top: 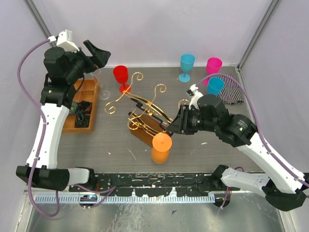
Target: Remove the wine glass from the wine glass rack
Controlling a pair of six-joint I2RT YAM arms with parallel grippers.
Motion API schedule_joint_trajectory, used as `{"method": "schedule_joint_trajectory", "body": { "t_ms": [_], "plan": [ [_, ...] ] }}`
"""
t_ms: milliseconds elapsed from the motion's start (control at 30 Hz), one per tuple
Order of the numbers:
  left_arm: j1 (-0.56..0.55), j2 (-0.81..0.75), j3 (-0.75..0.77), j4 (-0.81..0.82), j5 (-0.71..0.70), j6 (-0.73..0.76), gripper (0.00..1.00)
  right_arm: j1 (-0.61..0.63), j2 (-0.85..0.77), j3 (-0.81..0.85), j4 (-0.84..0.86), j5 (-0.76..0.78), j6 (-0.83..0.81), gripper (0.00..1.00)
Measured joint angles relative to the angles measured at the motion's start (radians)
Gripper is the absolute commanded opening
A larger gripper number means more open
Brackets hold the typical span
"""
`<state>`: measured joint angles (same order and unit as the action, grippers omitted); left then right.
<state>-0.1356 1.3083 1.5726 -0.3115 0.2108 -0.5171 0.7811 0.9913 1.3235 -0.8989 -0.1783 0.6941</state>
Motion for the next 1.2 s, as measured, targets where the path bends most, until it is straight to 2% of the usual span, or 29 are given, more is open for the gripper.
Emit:
{"method": "schedule_joint_trajectory", "body": {
  "t_ms": [233,467,767,1200],
  "plan": [
    [0.0,-0.022,-0.006,-0.072,-0.004,0.001,0.98,0.097,-0.026,-0.041,-0.034,0.107,0.174,0.37],
    [0.0,-0.021,-0.034,-0.084,0.008,-0.019,0.98,0.107,-0.076,-0.102,-0.058,0.151,0.233,0.43],
    [0.0,-0.031,-0.049,-0.095,0.015,-0.023,0.98,0.107,-0.095,-0.211,0.011,0.107,0.259,0.44],
    [0.0,-0.05,-0.054,-0.098,0.017,-0.023,0.98,0.108,-0.142,-0.277,0.135,0.03,0.285,0.47]
  ]
}}
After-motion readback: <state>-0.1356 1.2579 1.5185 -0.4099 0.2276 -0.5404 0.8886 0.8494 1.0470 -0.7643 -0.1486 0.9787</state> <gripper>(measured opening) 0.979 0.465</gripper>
